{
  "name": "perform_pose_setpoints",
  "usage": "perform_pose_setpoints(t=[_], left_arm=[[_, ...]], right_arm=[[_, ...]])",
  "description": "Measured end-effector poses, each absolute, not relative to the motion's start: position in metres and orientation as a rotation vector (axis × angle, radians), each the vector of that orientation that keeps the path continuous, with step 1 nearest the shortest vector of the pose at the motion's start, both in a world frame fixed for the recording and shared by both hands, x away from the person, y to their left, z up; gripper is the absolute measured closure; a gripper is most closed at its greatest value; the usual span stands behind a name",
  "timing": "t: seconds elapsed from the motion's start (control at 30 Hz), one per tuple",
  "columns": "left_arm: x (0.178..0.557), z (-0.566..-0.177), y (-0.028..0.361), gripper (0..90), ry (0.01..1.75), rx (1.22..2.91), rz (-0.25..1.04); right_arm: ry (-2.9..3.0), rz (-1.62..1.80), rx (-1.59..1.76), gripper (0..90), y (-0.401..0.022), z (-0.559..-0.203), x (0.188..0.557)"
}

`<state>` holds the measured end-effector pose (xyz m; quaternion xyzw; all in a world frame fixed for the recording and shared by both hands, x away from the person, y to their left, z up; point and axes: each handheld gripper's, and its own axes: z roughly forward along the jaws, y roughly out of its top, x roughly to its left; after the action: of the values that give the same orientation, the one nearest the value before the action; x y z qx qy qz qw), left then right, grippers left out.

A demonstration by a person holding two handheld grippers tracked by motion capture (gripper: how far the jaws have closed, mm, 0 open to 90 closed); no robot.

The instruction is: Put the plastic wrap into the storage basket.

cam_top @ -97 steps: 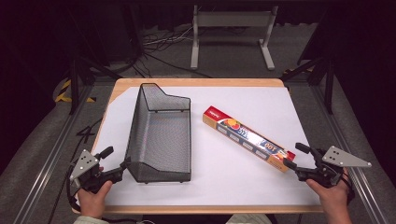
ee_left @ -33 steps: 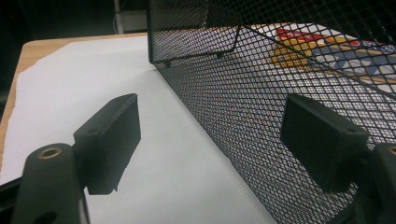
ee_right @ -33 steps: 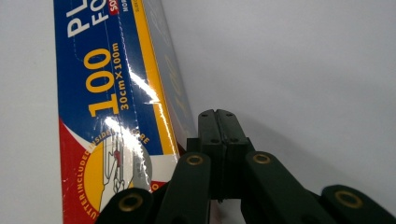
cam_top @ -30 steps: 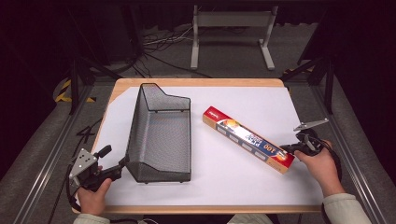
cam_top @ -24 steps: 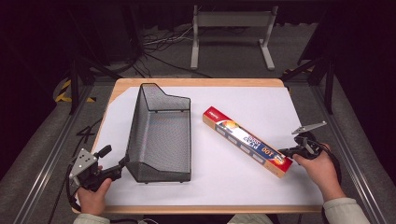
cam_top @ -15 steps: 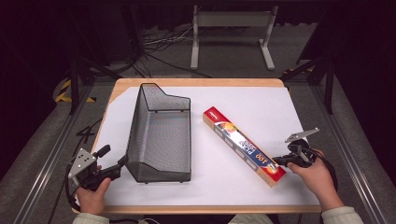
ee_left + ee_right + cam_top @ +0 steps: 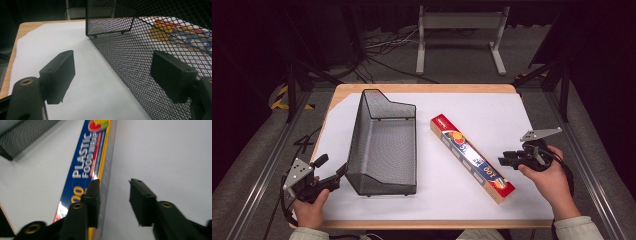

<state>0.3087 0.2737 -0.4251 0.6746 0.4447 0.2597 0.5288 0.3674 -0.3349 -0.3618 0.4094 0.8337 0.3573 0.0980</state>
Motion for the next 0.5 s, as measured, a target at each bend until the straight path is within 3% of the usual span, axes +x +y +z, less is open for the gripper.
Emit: perform_pose_setpoints(t=[0.03, 0.27, 0.5], left_arm=[[0.309, -0.425, 0.274, 20.8, 1.063, 1.609, 0.621], [0.309, -0.425, 0.274, 20.7, 1.07, 1.603, 0.624], [0.309, -0.425, 0.274, 20.6, 1.068, 1.601, 0.628]], right_arm=[[2.434, 1.078, 1.204, 51.4, -0.334, -0.359, 0.367], [2.361, 1.175, 1.1, 36.2, -0.315, -0.344, 0.369], [2.345, 1.334, 1.027, 32.5, -0.296, -0.336, 0.375]])
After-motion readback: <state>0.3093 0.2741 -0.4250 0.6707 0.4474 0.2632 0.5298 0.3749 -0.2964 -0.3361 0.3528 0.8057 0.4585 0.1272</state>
